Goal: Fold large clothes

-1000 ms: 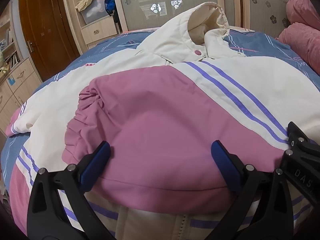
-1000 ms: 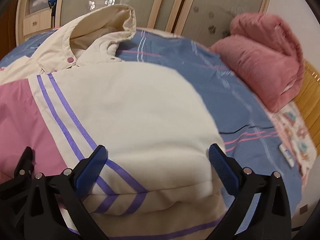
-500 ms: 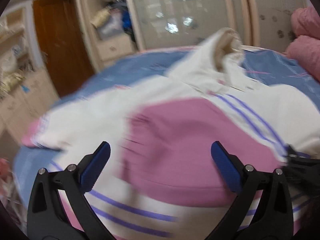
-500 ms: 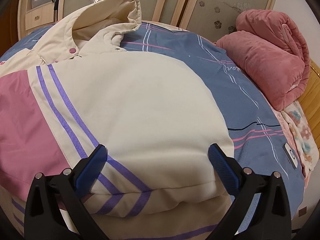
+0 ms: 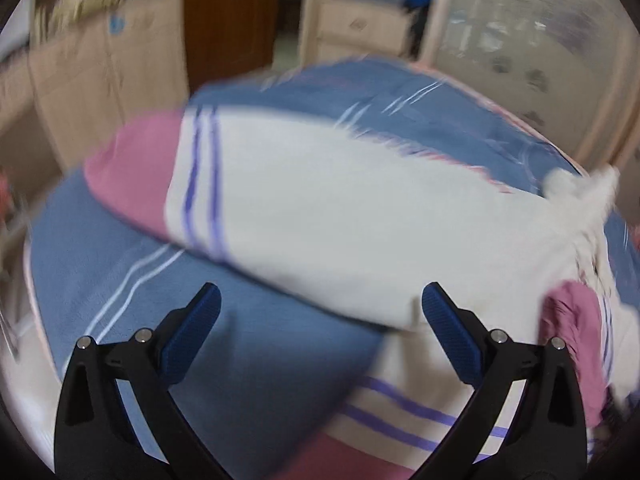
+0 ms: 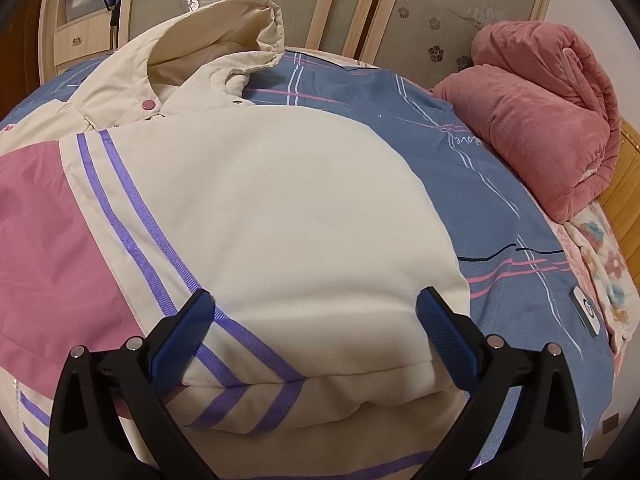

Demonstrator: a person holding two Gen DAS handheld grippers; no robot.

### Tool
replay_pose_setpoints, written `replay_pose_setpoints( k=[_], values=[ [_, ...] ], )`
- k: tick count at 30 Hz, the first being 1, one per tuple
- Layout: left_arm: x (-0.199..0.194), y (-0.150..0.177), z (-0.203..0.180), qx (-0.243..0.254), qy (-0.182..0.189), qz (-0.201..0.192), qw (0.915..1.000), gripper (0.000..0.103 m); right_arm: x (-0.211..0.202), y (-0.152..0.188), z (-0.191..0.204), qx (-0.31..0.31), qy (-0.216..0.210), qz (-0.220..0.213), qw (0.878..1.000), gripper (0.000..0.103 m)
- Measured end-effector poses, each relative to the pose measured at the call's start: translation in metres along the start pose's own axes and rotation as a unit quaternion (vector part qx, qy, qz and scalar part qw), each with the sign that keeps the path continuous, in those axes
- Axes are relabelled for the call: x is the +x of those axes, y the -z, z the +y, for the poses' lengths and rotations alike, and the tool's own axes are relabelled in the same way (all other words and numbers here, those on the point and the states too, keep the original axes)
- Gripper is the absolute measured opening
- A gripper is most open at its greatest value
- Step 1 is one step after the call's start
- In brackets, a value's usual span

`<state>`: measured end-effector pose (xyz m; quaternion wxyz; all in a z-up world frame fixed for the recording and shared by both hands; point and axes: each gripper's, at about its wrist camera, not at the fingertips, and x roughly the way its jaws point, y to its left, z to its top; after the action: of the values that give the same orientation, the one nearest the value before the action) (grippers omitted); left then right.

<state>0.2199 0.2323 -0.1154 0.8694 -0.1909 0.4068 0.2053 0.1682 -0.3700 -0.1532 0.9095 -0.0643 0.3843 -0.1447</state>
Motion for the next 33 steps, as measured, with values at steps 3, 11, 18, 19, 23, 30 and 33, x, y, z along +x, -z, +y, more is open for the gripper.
replay_pose_setpoints(
  k=[3, 11, 18, 19, 23, 30, 33],
  values=[
    [0.019, -0.01, 0.046, -0.075, 0.035, 0.026, 0.9963, 0.101, 0.001, -0.001, 0.002, -0.003, 0.005, 0.0, 1.0, 0.102],
    [0.072, -0.065, 0.122, -0.176, 0.022, -0.011, 0.9842, 0.101, 0.001, -0.001, -0.001, 0.0, 0.0, -0.002, 1.0, 0.102],
    [0.027, -0.092, 0.065, -0.076, 0.016, -0.038, 0.9963, 0.015, 0.001, -0.001, -0.002, -0.002, 0.002, -0.002, 1.0, 0.102],
    [0.009, -0.089, 0.039, -0.034, 0.019, -0.056, 0.9977, 0.015, 0.001, -0.001, -0.001, -0.003, 0.002, -0.002, 1.0, 0.102],
    [-0.065, -0.049, -0.091, 0.121, 0.14, -0.097, 0.9779, 0.021, 0.001, -0.001, -0.002, -0.002, 0.001, -0.002, 1.0, 0.102],
    [-0.128, 0.107, -0.256, 0.427, 0.222, -0.093, 0.8718, 0.057, 0.001, -0.002, -0.015, 0.033, -0.038, 0.002, 0.999, 0.102],
    [-0.124, 0.139, -0.266, 0.436, 0.17, -0.096, 0.8784, 0.057, -0.003, -0.003, -0.027, 0.07, -0.062, -0.005, 0.996, 0.102]
  ],
)
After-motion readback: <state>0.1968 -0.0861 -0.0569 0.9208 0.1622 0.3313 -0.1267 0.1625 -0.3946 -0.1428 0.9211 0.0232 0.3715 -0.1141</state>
